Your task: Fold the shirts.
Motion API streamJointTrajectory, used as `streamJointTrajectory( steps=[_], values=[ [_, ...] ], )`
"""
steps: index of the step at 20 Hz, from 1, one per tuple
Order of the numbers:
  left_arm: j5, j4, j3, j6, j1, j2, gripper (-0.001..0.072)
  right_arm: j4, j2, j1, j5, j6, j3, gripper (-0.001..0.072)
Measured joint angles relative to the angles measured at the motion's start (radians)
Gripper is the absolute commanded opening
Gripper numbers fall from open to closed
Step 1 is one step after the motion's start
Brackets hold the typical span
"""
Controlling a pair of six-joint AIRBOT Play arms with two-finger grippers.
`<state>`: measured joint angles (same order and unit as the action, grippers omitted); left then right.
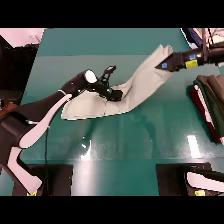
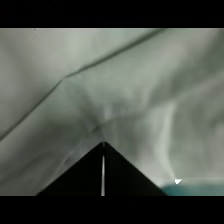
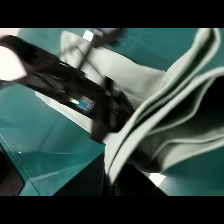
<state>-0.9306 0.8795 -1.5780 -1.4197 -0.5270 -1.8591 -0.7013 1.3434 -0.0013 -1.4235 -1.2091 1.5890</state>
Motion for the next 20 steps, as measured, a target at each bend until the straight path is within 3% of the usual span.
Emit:
streamJointTrajectory(
  steps=[10, 20],
  values=[
    [-0.073, 0.051, -0.076, -0.02, 0.022, -0.022, 0.0024, -0.006, 0.027, 0.159, 0.035, -0.038, 0.098, 0.0014],
    [-0.291, 0.403, -0.087, -0.006, 0.314, 0.398, 0.0026, -0.008, 0.292, 0.418, 0.105, -0.037, 0.231, 0.0014]
  ],
)
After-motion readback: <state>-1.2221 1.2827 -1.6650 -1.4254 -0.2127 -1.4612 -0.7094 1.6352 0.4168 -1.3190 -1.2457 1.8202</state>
